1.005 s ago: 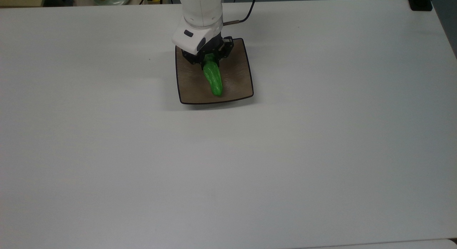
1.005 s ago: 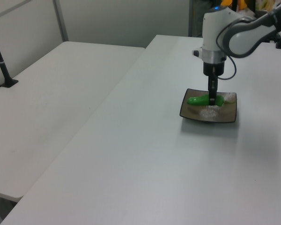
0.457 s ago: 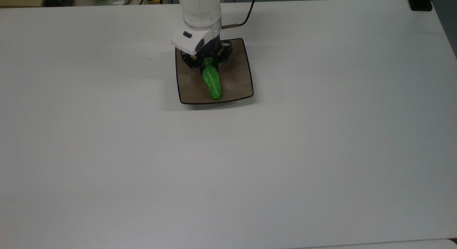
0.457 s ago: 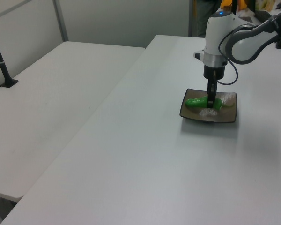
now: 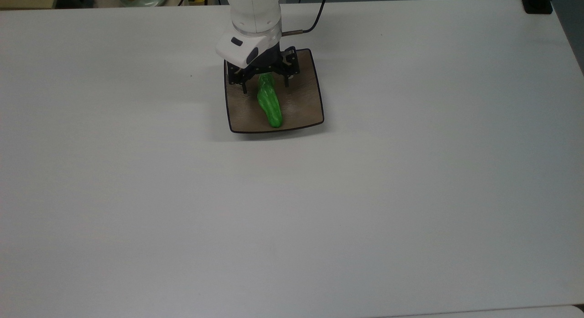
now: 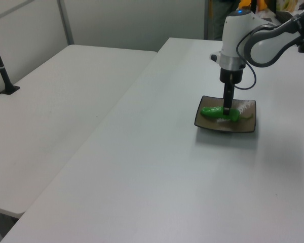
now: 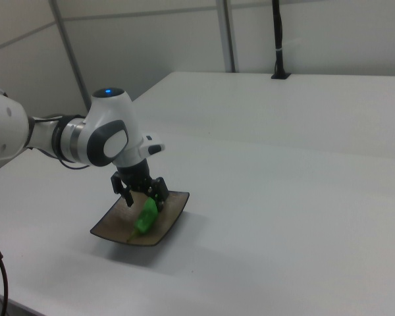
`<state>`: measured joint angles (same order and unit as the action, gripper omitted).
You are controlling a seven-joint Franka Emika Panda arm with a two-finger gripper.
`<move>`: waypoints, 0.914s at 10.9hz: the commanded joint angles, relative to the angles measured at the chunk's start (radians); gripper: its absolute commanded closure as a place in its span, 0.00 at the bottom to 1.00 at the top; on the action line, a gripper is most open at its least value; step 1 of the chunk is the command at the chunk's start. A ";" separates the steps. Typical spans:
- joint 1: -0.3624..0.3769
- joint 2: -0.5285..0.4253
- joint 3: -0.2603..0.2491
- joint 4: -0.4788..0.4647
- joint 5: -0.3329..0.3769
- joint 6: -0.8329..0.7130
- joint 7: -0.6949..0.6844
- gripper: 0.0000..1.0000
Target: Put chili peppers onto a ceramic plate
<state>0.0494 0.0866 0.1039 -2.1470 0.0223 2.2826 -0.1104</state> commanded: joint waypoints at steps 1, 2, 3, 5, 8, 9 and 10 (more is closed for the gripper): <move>0.000 -0.027 -0.001 0.115 0.021 -0.162 0.032 0.00; 0.003 -0.027 0.000 0.171 0.021 -0.214 0.041 0.00; 0.006 -0.028 -0.001 0.226 0.019 -0.280 0.066 0.00; 0.007 -0.028 -0.001 0.368 0.019 -0.446 0.081 0.00; 0.010 -0.031 -0.003 0.518 0.019 -0.595 0.084 0.00; 0.012 -0.039 -0.004 0.547 0.019 -0.644 0.089 0.00; 0.041 -0.044 -0.010 0.574 0.018 -0.678 0.090 0.00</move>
<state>0.0535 0.0515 0.1047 -1.6356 0.0225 1.6921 -0.0446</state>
